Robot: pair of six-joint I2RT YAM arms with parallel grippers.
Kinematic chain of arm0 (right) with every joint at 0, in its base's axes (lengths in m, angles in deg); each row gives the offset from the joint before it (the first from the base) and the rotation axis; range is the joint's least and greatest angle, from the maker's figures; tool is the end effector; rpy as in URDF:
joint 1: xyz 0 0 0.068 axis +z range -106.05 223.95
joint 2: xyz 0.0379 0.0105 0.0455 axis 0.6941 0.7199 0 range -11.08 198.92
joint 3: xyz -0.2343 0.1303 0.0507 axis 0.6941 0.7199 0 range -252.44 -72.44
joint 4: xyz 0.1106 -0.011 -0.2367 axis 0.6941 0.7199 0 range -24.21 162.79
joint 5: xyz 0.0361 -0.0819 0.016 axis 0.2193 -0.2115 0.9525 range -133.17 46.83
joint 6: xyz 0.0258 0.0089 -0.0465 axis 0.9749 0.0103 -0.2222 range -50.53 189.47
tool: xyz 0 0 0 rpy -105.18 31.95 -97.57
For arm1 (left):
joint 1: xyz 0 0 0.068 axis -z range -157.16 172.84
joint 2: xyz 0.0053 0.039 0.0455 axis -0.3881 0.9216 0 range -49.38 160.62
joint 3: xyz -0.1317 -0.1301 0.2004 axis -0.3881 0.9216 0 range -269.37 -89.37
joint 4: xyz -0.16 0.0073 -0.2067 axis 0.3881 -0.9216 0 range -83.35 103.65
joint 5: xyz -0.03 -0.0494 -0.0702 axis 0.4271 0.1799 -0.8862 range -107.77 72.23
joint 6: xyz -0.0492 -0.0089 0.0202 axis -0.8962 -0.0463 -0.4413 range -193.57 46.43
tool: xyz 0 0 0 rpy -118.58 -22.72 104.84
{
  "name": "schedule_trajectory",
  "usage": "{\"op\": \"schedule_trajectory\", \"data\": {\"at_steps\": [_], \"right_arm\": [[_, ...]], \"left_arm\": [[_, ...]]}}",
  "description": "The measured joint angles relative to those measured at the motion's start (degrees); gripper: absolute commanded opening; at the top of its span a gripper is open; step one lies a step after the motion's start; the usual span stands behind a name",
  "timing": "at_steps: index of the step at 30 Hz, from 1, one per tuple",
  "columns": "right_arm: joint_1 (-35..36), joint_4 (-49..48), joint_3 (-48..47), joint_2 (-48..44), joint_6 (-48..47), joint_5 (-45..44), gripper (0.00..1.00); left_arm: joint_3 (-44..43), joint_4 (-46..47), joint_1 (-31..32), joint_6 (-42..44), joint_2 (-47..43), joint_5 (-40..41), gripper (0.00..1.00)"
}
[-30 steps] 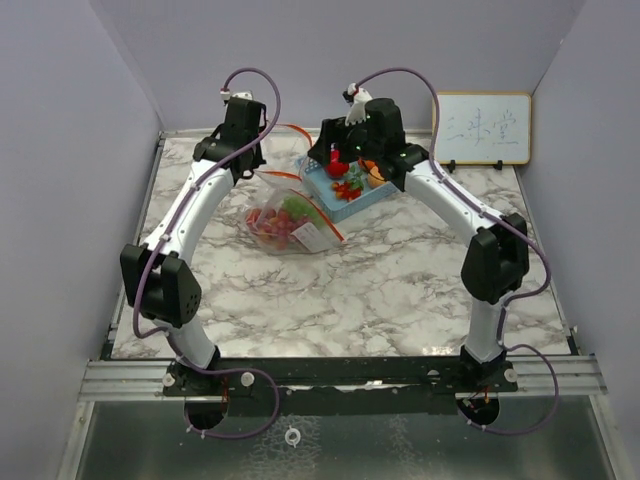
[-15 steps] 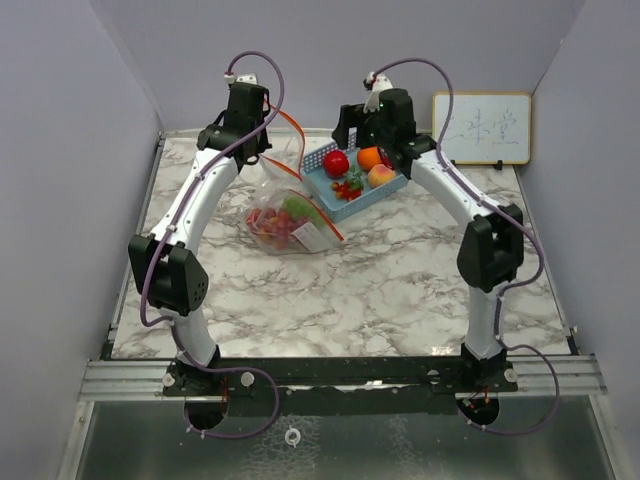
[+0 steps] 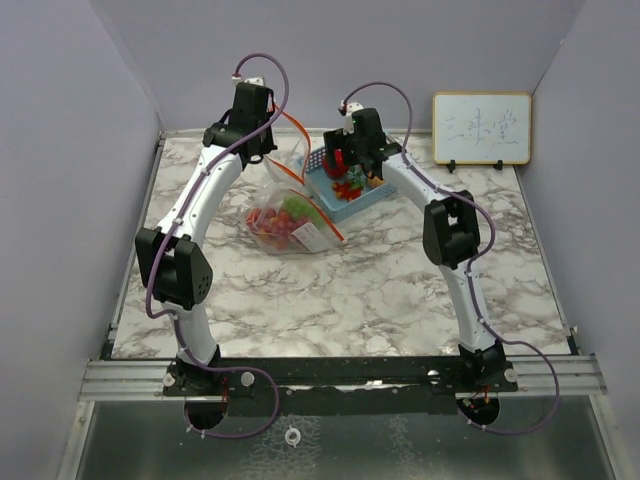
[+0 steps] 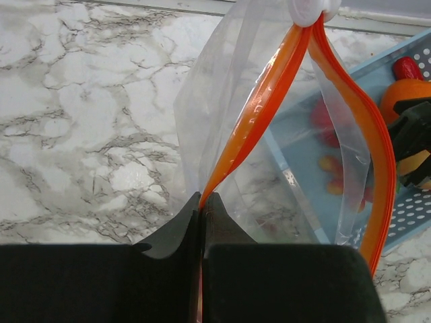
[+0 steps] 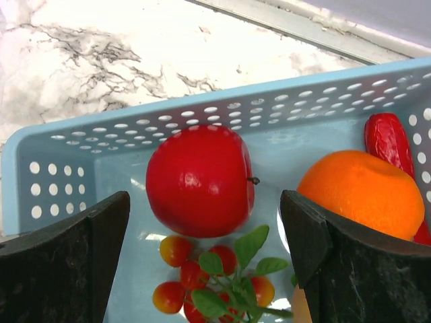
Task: Place the food in the zip-top bag and seal the zipper
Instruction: Pick up the fake vegetable from the bin.
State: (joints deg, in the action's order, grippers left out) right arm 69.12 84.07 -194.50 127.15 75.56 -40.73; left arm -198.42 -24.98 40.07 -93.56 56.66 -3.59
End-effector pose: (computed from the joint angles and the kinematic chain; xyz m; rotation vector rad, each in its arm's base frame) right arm 0.5055 0.2391 0.2168 -0.3877 2.1593 0.3560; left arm 0.4064 -0.1168 0.3769 -0.1906 2.1641 -0.1000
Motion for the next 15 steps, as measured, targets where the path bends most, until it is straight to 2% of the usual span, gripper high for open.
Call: {"op": "schedule_trajectory", "data": {"at_steps": [10, 15], "right_arm": [[0.00, -0.35, -1.79, 4.79, -0.39, 1.31, 0.88], [-0.02, -0.28, -1.60, 6.64, -0.28, 3.52, 0.67]], "left_arm": [[0.00, 0.00, 0.00, -0.44, 0.94, -2.64, 0.00], [0.00, 0.00, 0.00, -0.44, 1.44, -3.34, 0.00]]}}
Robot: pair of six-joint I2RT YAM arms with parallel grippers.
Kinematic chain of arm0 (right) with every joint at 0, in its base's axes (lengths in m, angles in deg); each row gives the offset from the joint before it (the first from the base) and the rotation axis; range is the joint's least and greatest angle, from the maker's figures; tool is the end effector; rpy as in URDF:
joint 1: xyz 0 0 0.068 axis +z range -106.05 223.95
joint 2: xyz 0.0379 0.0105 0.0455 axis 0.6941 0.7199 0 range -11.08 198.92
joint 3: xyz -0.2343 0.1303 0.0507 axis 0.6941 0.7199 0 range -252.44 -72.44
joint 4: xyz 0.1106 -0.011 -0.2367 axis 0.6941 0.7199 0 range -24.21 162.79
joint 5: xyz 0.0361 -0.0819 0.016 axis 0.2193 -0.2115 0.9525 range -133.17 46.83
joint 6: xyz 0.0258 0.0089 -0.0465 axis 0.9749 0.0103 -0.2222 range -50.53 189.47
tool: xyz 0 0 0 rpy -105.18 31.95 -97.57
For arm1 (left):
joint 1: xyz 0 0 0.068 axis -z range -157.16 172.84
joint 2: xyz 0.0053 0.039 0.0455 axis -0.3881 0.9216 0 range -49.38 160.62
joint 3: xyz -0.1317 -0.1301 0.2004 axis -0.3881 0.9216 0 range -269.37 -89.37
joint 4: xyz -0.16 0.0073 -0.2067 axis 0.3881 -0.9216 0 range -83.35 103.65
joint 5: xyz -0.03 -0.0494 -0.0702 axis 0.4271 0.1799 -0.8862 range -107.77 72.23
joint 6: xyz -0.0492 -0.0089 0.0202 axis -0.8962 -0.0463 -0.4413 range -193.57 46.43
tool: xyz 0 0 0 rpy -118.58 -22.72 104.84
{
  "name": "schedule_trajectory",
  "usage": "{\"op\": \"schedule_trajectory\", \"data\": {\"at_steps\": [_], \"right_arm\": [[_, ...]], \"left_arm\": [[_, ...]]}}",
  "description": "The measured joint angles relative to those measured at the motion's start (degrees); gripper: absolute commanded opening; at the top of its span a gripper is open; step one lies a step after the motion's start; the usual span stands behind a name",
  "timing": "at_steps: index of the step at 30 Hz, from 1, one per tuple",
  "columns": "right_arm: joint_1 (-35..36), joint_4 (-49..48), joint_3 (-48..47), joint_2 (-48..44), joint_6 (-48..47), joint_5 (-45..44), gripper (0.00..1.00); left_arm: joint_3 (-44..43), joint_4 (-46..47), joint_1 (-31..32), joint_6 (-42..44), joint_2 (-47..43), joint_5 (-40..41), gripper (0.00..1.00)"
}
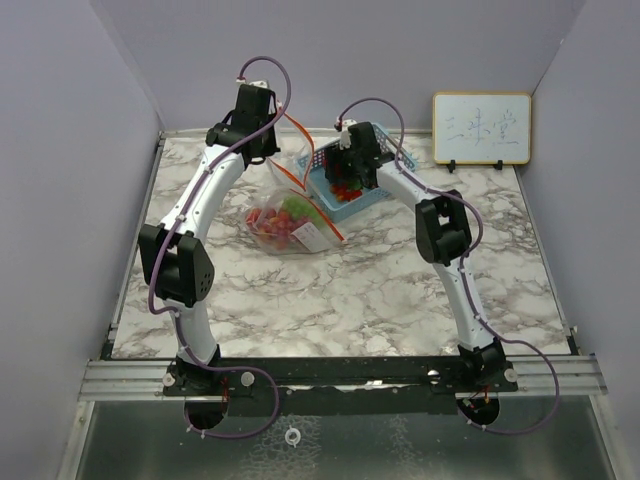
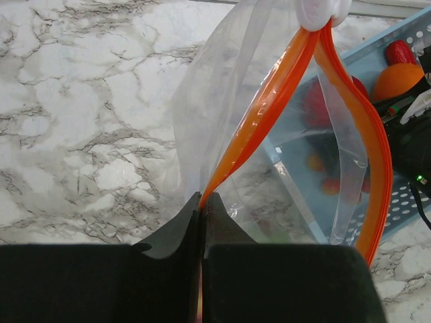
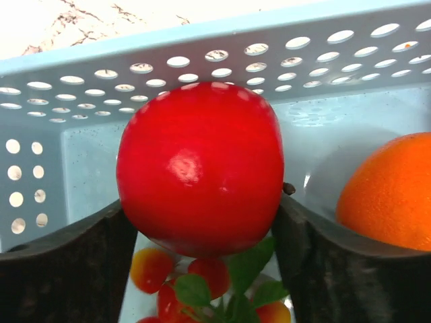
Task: Place the food in the zip-top bag and seal the zipper
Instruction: Pick up the fake vegetable from the bin, then place the fake vegetable in the zipper food storage bag.
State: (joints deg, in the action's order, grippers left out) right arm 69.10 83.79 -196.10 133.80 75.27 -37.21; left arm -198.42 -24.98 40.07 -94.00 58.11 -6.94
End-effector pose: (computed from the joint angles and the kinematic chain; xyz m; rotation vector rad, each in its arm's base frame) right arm 0.5152 0.2458 0.1634 -0.4390 2.2405 0.4033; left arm 0.4123 -0.1208 0.3663 -0.1655 2.2025 -0.1567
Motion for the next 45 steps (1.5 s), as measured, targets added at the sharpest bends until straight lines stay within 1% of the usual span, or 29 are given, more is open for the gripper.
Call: {"op": "schedule_trajectory", "data": {"at_steps": [2, 6, 12, 14, 15, 16, 20, 23, 25, 28, 30, 32, 34, 36, 37, 39, 43, 45], "right_arm": [[0.00, 0.17, 0.17, 0.09, -0.04, 0.63, 0.59], [0.00, -0.85, 2.34, -0.85, 0.04, 0.94, 0.50], [0.00, -1.66, 12.63, -9.68, -0.35, 1.36, 0.50], [0.00, -1.75, 14.93, -13.22, -0.50, 2.62, 0.49], [0.00, -1.75, 14.93, -13.22, -0.50, 2.62, 0.49], [-0.02, -2.19, 17.05, -18.18, -0.50, 3.43, 0.49], [-0.02, -5.31, 23.67, -29.35, 0.07, 10.43, 0.49], [0.04, -9.68, 27.30, -36.28, 1.22, 18.84, 0.49], [0.42, -13.22, 27.71, -38.77, 2.60, 24.79, 0.49], [1.55, -17.16, 26.88, -38.77, 4.63, 30.23, 0.49], [2.73, -18.40, 25.18, -36.68, 6.47, 33.03, 0.50], [3.78, -18.58, 22.86, -33.27, 7.61, 34.56, 0.56], [4.92, -17.90, 20.39, -29.59, 8.07, 34.84, 0.59], [5.27, -16.57, 17.09, -25.97, 8.57, 34.03, 0.67], [5.42, -15.39, 15.67, -24.68, 8.85, 32.70, 0.69], [5.81, -12.83, 13.79, -22.45, 9.20, 29.40, 0.71], [6.25, -8.37, 12.72, -20.85, 9.11, 24.48, 0.76], [6.29, -6.93, 11.93, -20.37, 9.03, 23.06, 0.81]], "left_arm": [[0.00, 0.00, 0.00, 0.00, 0.00, -0.26, 0.00], [0.00, 0.00, 0.00, 0.00, 0.00, -1.01, 0.00], [0.50, 0.02, 0.00, 0.24, 0.00, -1.51, 0.00], [0.66, 0.00, 0.00, 0.48, 0.09, -1.57, 0.00], [0.68, 0.00, 0.00, 0.63, 0.15, -1.62, 0.00], [0.68, 0.00, 0.00, 0.72, 0.22, -1.64, 0.00], [0.70, 0.00, 0.00, 1.20, 0.48, -2.27, 0.00], [0.70, 0.00, 0.00, 1.57, 0.63, -2.82, 0.00], [0.70, 0.00, -0.02, 1.73, 0.76, -3.15, 0.00], [0.70, 0.00, -0.02, 1.75, 1.11, -4.24, 0.00], [0.70, 0.02, -0.02, 1.70, 1.36, -5.11, 0.00], [0.70, 0.02, -0.02, 1.57, 1.46, -6.23, 0.00], [0.68, -0.07, -0.02, 1.81, 1.46, -6.82, 0.00], [0.70, -0.79, -0.81, 1.68, 1.66, -7.15, 0.00], [0.70, -0.66, -1.11, 1.42, 1.75, -7.58, 0.00], [0.66, -0.63, -1.07, 1.18, 1.75, -8.33, 0.00], [0.42, -0.42, -0.55, 0.79, 1.75, -9.55, 0.00], [0.42, -0.42, -0.28, 0.63, 1.75, -10.12, 0.00]]}}
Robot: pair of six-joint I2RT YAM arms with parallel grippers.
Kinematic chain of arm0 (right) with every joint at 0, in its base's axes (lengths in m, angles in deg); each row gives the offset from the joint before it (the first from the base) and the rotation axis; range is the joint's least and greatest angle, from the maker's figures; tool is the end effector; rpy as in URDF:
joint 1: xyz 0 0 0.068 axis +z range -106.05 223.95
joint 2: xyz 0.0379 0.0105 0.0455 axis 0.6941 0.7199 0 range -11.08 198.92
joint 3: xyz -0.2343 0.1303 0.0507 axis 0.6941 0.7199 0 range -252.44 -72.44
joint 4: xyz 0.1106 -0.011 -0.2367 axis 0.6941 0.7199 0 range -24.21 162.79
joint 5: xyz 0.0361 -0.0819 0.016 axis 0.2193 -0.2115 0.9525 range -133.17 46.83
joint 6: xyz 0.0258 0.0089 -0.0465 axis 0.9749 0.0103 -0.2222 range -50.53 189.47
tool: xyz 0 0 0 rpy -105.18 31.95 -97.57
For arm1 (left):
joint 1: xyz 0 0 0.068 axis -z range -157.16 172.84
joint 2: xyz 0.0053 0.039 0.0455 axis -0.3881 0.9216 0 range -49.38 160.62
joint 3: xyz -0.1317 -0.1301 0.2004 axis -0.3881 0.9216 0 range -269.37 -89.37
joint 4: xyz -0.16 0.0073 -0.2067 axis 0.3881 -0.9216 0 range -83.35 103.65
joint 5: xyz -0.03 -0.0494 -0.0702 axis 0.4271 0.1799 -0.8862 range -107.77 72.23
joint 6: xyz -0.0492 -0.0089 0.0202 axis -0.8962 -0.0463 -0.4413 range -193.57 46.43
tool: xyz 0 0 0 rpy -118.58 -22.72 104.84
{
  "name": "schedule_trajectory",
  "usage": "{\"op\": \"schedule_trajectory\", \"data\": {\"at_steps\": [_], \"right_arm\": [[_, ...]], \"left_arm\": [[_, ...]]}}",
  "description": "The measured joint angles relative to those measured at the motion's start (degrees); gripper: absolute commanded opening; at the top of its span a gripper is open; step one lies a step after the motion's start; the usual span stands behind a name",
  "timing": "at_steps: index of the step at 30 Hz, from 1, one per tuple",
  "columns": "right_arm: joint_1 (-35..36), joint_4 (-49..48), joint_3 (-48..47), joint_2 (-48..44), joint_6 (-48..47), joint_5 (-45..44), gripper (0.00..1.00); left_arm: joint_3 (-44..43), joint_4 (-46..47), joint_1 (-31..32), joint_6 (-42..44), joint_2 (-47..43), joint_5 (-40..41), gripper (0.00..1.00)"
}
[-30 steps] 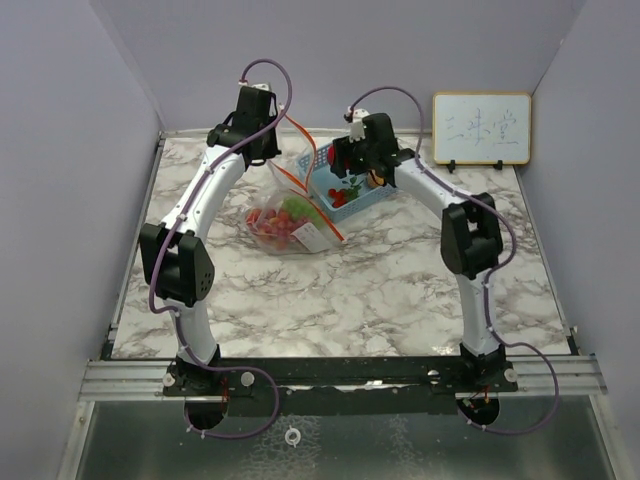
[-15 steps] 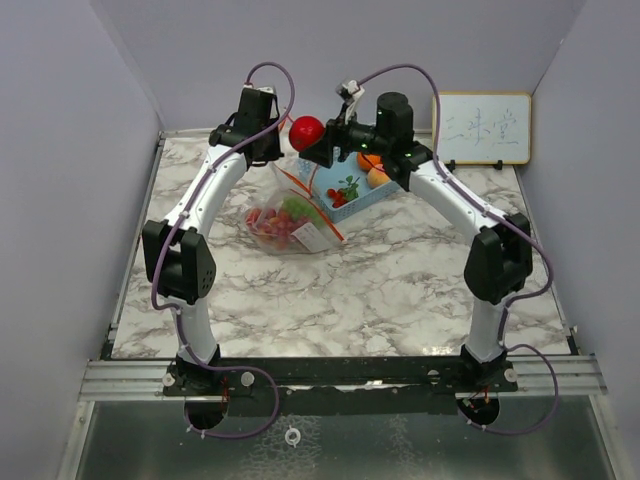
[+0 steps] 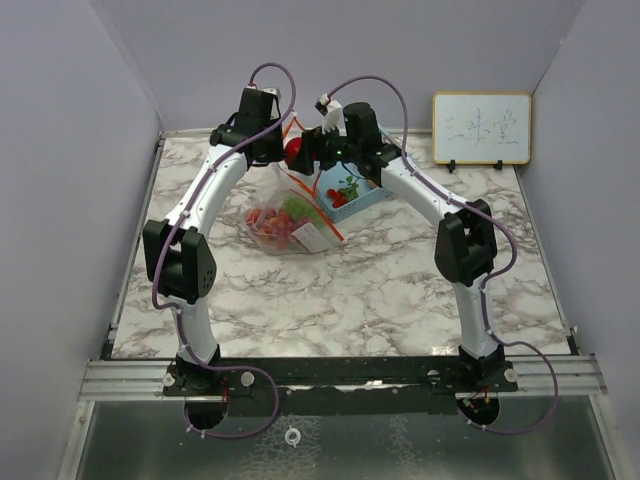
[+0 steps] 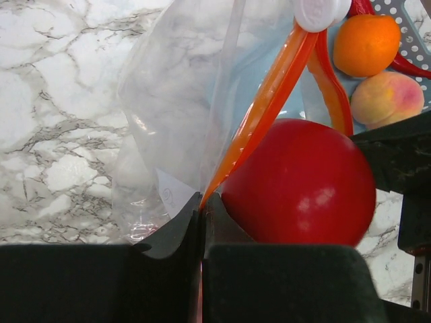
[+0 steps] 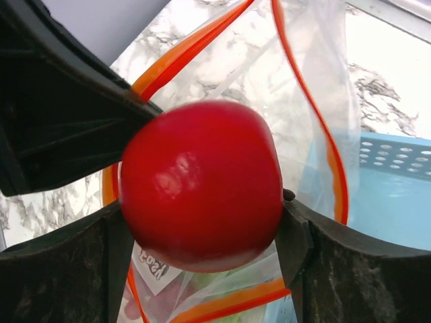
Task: Place the food in the zip-top bag and seal the zipper
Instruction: Place the fake vegetable in the zipper food storage bag.
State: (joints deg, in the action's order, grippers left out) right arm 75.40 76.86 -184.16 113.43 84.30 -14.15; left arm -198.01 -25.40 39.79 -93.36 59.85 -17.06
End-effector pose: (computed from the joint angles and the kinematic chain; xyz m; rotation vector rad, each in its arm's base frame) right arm 0.4329 0.2849 0.2928 -0.6378 1.9780 1.0118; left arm 0.4182 -0.1269 0.3504 -0.0631 2.2825 -0.3250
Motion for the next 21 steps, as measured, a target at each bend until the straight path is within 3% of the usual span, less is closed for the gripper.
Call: {"op": "schedule_trajectory", "data": {"at_steps": [2, 3, 9, 13, 17, 21], "right_arm": [[0.00, 0.98, -0.74, 0.11, -0.09, -0.94, 0.98], [0.00, 1.44, -1.14, 0.11, -0.11, -1.42, 1.00], [0.00, 2.67, -1.14, -1.46, -3.04, -4.42, 1.00], [-0.52, 3.39, 4.22, -8.33, -3.50, -9.94, 1.00], [-1.97, 6.16, 6.23, -14.14, -3.19, -17.97, 0.93], [-3.50, 11.04, 3.41, -13.07, -4.00, -24.61, 0.87]], "left_arm": [[0.00, 0.00, 0.04, -0.07, 0.00, -0.44, 0.00], [0.00, 0.00, 0.04, -0.11, 0.00, -0.61, 0.00], [0.00, 0.00, 0.00, -0.15, 0.00, -1.14, 0.00], [-0.02, -0.02, -0.26, -0.13, 0.00, -1.16, 0.00], [-0.57, -0.09, -0.72, 0.00, 0.00, -1.14, 0.00], [-0.74, -0.11, -1.16, 0.02, 0.00, -1.11, 0.00]]}}
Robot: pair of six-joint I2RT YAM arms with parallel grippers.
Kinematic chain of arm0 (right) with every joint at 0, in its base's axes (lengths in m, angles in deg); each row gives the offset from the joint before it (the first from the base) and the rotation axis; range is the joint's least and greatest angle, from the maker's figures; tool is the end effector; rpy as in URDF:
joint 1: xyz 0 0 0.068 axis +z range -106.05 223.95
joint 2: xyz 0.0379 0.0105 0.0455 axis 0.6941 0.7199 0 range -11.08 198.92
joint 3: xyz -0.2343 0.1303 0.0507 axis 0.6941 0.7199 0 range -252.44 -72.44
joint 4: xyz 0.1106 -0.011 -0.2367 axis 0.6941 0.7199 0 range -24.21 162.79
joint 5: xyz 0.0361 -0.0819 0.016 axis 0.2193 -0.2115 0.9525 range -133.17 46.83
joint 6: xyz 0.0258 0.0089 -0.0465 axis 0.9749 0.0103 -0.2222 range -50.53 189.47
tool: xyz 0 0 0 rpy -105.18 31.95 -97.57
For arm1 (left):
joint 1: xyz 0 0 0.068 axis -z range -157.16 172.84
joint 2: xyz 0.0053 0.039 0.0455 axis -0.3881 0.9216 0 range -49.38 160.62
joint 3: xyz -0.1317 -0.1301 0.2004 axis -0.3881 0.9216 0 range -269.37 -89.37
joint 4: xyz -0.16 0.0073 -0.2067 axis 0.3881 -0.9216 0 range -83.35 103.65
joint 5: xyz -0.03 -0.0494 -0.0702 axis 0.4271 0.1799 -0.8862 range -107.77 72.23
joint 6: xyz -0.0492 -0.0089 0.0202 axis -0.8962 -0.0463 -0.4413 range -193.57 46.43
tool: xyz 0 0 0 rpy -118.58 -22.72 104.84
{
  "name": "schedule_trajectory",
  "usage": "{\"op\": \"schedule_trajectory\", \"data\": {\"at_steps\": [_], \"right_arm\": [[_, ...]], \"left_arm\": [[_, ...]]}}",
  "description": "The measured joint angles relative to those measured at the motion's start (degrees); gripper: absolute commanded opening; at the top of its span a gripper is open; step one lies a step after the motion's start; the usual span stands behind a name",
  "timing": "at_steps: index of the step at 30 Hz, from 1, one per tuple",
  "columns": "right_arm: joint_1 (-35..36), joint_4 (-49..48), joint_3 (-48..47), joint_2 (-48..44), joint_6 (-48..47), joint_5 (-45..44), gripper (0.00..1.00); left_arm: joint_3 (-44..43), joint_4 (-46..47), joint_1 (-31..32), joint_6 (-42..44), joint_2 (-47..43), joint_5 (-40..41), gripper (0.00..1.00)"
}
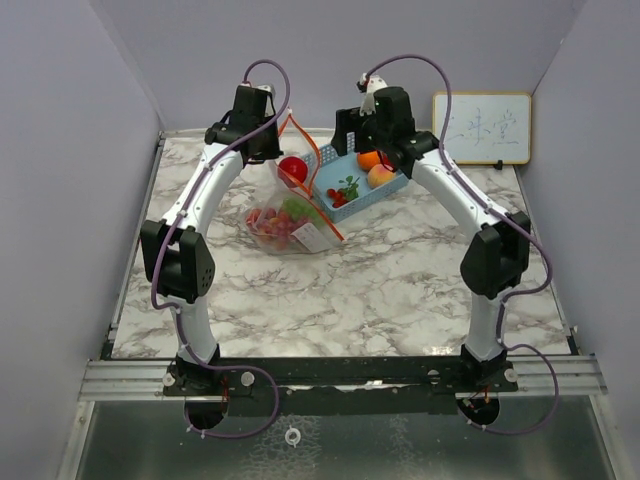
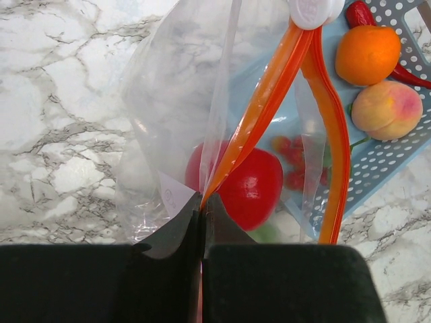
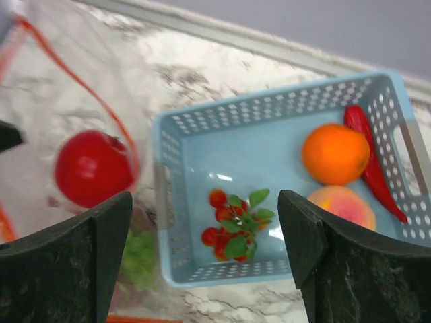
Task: Place the food in the zip-top bag and seal the zipper
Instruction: Place the fake vegetable in the zipper food storage bag, then pick up the fake fruit from the bin.
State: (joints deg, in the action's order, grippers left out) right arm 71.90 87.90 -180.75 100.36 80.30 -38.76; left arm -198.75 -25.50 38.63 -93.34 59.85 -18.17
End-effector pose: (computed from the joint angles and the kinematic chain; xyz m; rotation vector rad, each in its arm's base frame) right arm 0.4081 0.2195 0.3590 -0.3539 2.0162 0.5049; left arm 0.4205 -0.1191 0.3545 -0.0750 2.2725 -0.3389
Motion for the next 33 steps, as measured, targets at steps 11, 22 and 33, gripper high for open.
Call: {"op": "schedule_trajectory", "data": {"at_steps": [11, 22, 33], "right_arm": [[-0.20, 10.58, -0.59, 16.57, 0.15, -3.28, 0.75], [-0.15, 10.16, -0.59, 19.19, -0.26, -4.33, 0.19], [-0.15, 6.14, 4.42, 17.35, -0.63, -4.55, 0.02]], "left_arm": [[0.00, -0.11, -0.33, -0.07, 0.00, -0.02, 0.00], [0.50, -0.37, -0.70, -0.11, -0.02, -0.02, 0.00], [2.21, -0.33, -0.74, -0.35, -0.04, -0.28, 0.00]]}}
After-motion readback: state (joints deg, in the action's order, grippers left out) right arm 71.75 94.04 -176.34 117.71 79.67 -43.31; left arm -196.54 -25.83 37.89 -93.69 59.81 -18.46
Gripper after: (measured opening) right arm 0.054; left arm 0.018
